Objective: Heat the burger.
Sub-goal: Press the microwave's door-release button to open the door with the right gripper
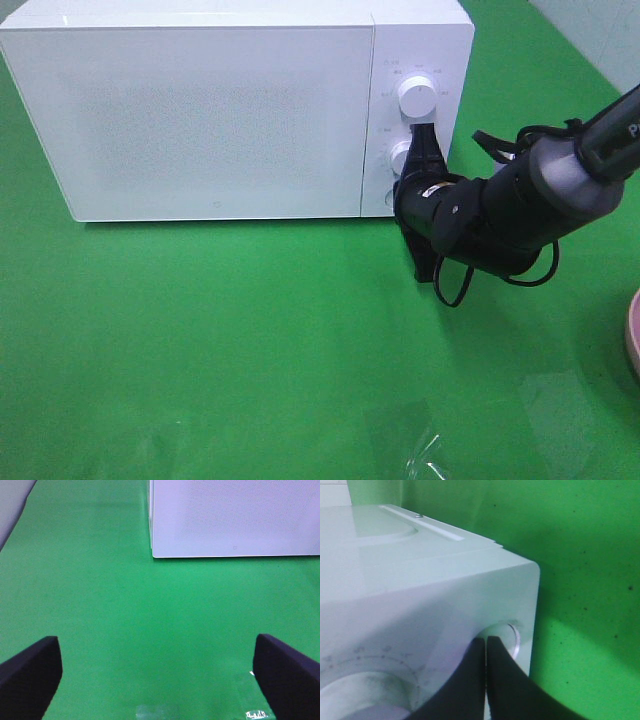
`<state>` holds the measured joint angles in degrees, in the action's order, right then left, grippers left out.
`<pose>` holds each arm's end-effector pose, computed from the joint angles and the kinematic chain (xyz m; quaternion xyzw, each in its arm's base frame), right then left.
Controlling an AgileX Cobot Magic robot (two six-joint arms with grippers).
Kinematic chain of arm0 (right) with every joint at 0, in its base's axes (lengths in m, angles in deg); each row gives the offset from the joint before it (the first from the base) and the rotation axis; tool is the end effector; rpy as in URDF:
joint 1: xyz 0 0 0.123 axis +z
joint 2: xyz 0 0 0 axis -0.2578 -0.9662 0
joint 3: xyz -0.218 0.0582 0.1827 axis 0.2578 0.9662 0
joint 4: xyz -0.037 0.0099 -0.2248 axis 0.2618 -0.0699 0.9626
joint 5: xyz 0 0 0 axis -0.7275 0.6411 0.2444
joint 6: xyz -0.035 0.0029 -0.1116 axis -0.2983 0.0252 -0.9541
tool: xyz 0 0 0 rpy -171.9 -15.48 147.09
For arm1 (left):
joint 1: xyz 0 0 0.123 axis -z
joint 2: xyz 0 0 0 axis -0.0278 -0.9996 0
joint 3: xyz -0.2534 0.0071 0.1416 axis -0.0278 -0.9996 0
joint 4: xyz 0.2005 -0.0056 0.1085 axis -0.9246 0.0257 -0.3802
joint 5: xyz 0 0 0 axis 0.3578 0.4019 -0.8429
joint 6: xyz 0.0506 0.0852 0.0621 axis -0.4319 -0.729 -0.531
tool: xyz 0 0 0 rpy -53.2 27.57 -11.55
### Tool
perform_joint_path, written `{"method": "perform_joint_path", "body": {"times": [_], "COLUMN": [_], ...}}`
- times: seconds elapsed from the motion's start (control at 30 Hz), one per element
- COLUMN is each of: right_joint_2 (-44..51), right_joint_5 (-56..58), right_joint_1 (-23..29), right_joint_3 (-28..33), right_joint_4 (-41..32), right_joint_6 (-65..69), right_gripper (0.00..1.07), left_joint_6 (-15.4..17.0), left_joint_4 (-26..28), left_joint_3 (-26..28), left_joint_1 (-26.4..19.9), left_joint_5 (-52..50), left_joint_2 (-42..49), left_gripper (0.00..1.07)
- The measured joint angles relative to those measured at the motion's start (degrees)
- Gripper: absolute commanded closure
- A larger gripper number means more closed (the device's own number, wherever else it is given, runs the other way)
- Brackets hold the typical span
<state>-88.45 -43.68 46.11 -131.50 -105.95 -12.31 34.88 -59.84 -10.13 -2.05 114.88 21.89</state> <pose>0.3624 0.1607 0.1098 0.5871 0.6186 0.3748 0.3635 -0.0093 -0.0104 0.2553 0.0293 0.8483 -0.0299 0.5279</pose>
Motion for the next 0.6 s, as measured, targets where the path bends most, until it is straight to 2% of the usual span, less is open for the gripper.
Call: {"method": "perform_joint_path", "body": {"times": [0.6], "right_joint_2": [-0.9], "right_joint_5": [-3.4], "right_joint_1": [0.5], "right_joint_3": [-0.1], "right_joint_4": [0.0], "right_joint_6": [1.1], "right_gripper": [1.07], "left_joint_6": [0.0], "left_joint_4": [0.0], "left_joint_3": [0.0], "left_joint_1": [0.0], "left_joint_5": [0.0], "left_joint_2": [0.0], "left_gripper": [0.1]}}
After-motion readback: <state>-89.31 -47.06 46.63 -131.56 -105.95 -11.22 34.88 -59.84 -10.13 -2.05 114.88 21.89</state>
